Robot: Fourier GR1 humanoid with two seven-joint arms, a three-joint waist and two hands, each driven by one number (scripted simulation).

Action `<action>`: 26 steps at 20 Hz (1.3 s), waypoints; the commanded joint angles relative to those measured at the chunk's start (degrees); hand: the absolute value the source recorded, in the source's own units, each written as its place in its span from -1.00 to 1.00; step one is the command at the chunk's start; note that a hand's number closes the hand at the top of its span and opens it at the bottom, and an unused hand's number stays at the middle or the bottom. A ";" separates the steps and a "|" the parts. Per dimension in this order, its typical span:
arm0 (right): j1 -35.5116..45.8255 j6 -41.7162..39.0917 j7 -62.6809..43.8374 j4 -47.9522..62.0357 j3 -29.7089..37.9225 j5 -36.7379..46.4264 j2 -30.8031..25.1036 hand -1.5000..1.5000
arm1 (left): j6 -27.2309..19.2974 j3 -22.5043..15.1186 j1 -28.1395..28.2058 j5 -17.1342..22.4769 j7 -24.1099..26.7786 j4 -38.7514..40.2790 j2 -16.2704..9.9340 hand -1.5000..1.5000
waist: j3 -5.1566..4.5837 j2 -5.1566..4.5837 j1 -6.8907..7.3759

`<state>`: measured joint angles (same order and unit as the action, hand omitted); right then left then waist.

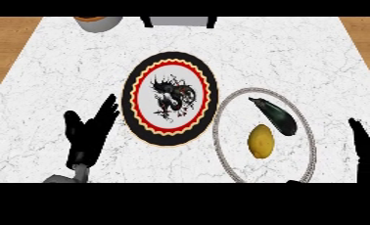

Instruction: Pick the lemon from the placemat and place it in the plate

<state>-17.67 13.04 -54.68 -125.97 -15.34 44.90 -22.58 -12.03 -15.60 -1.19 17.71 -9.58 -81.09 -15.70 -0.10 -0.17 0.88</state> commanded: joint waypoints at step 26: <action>14.34 -8.12 -6.48 24.57 -2.83 15.21 19.88 -1.00 | 4.60 6.08 -0.13 -6.20 -0.11 3.38 5.89 0.00 | 0.10 0.17 -0.92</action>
<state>-3.95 5.98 -58.82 -103.80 -18.60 58.88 -4.00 -8.47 -10.37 -0.29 12.17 -10.39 -80.05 -10.86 0.00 0.03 0.00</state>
